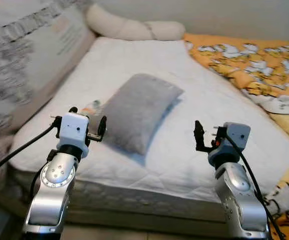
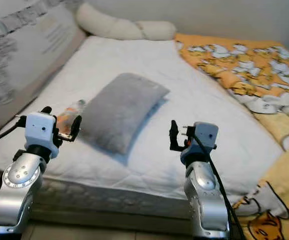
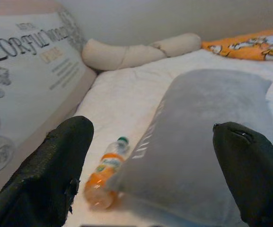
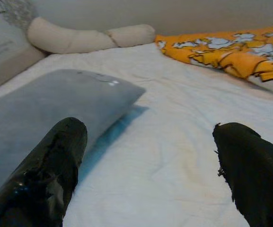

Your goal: Clean up the room

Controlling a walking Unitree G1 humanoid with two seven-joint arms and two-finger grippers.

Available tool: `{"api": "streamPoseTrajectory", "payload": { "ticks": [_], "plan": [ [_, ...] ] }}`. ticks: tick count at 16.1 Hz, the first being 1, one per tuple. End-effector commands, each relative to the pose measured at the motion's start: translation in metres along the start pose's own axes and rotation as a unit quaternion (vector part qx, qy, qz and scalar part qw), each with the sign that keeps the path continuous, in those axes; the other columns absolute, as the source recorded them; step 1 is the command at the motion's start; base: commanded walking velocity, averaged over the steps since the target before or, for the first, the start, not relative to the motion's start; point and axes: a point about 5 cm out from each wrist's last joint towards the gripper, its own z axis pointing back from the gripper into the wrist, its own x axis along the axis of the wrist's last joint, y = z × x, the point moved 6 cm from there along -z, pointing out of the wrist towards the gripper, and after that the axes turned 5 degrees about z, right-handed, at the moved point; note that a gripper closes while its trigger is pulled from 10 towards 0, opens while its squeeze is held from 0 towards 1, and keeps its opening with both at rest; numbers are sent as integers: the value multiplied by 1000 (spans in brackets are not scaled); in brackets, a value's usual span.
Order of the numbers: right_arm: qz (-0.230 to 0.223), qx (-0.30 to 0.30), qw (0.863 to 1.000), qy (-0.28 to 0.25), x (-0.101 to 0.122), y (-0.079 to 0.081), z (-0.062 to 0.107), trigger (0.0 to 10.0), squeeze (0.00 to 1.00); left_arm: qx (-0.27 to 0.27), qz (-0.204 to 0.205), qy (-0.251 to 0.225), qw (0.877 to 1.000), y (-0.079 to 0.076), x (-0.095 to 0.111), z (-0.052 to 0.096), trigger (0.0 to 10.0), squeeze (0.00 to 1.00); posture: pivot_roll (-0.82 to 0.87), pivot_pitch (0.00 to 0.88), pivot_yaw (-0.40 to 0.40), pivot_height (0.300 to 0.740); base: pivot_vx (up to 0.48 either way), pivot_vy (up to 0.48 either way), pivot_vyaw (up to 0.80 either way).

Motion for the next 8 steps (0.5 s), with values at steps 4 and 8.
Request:
{"api": "streamPoseTrajectory", "payload": {
  "ticks": [4,8],
  "plan": [
    [1,5,1000,9,-3,3,-1,10000,0,-4,-3,3,1000,-1,0,-3,10000,0,64,15,-14,740,0,286,-675],
    [5,10,1000,10,-3,4,-3,10000,0,-1,-2,4,1000,0,-1,-4,10000,0,63,12,-20,740,0,286,-716]
  ]
}}
